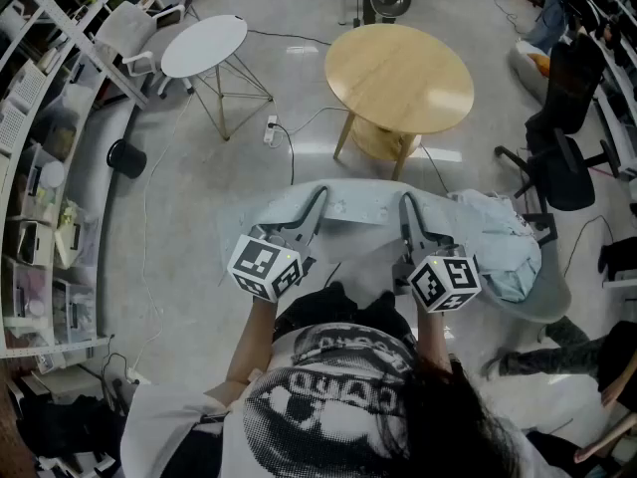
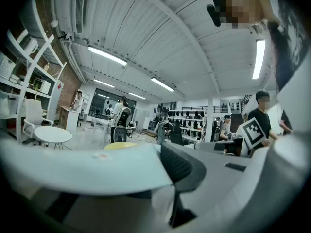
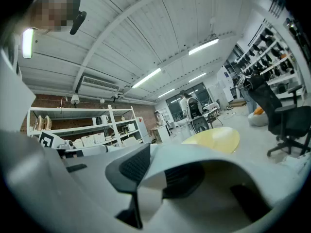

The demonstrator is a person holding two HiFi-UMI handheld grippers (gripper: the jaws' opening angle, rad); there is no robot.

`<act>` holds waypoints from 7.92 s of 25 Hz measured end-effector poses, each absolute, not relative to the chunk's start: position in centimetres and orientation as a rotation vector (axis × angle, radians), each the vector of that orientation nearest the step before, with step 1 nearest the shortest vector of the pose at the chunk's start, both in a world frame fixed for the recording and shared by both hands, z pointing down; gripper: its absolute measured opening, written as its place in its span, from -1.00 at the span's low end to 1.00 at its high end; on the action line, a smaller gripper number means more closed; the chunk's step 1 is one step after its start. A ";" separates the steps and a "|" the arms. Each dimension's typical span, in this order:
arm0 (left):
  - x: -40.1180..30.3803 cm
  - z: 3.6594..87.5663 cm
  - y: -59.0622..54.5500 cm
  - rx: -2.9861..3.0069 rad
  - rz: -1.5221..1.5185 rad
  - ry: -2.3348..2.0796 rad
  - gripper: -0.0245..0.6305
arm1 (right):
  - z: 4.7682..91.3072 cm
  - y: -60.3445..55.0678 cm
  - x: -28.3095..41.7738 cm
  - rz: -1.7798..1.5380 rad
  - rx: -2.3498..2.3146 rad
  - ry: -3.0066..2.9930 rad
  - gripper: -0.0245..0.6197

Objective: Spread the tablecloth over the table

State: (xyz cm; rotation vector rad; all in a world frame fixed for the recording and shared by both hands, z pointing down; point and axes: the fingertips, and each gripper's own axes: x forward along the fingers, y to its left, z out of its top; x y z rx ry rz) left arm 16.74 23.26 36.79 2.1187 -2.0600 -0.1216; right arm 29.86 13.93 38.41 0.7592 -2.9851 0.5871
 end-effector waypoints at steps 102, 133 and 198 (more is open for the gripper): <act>-4.4 34.8 -37.6 2.749 -0.011 -1.040 -0.71 | 37.1 -36.0 11.7 0.672 1.635 -2.751 -0.67; 2.2 10.4 -61.3 3.203 -0.110 -0.874 -0.70 | 12.6 -57.8 17.3 0.030 1.860 -2.748 -0.65; -9.1 51.7 -28.5 2.295 -0.081 -0.811 -0.68 | 49.8 -24.0 7.3 1.277 1.648 -2.584 -0.79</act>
